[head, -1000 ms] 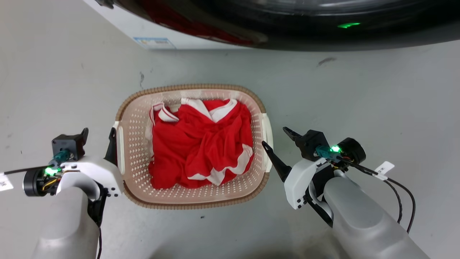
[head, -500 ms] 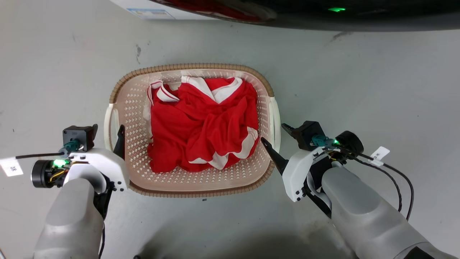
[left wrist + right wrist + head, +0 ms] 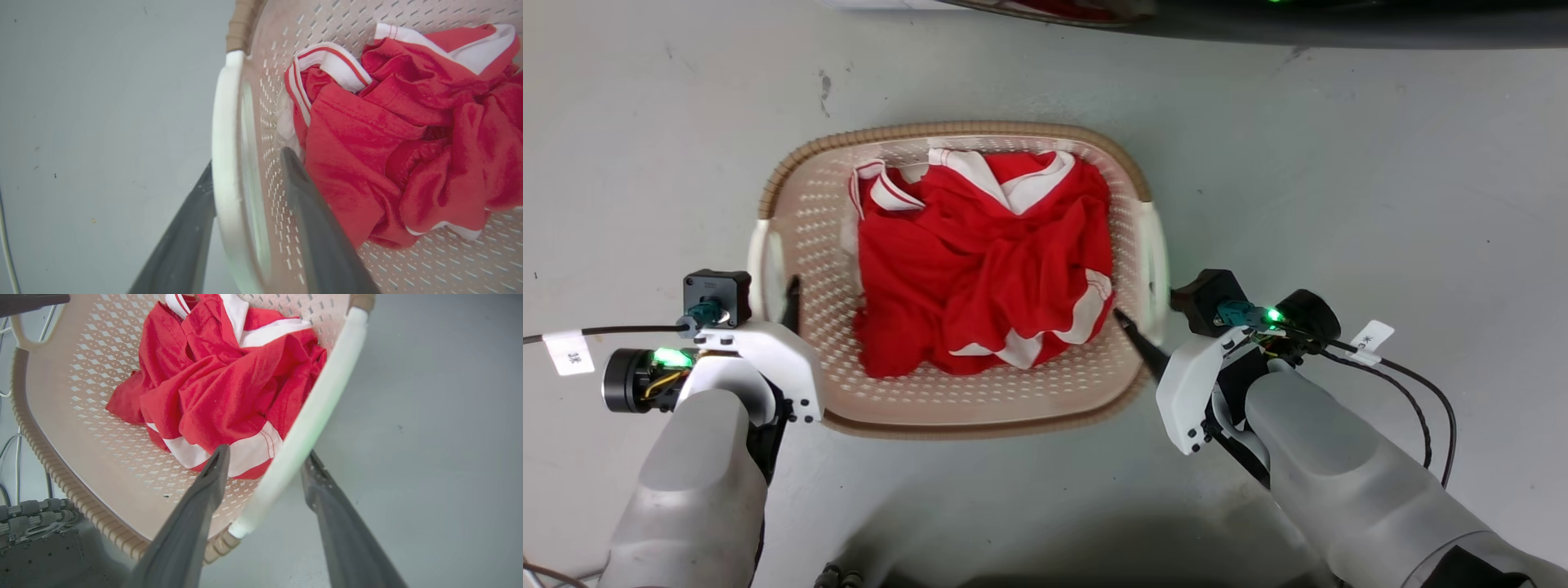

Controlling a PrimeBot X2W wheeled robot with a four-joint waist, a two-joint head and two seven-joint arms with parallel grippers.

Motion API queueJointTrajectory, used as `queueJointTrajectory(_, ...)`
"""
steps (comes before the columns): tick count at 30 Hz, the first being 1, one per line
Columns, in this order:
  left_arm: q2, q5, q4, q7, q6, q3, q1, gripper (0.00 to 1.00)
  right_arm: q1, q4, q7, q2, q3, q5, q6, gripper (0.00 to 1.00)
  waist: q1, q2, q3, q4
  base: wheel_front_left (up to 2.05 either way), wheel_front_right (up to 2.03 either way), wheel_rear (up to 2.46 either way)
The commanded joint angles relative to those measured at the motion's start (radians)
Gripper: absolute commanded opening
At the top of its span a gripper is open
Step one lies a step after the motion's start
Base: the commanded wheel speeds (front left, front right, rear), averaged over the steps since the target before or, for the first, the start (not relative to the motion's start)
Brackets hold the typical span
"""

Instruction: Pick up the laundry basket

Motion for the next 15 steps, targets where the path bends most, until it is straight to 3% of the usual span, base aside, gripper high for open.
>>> queueJointTrajectory(1, -0.013, 0.0, 0.01, -0.003, 0.0, -0.007, -0.015, 0.0, -0.018, 0.004, -0.002, -0.001, 0.013, 0.01, -0.001, 0.0, 0.0, 0.0, 0.003, 0.002, 0.0, 0.0, 0.0)
queueJointTrajectory(15, -0.054, -0.021, 0.025, -0.003, -0.003, -0.043, 0.012, 0.0, -0.001, 0.027, -0.003, 0.008, 0.095, 0.068, 0.001, 0.0, 0.0, 0.0, -0.088, 0.016, 0.0, 0.0, 0.0)
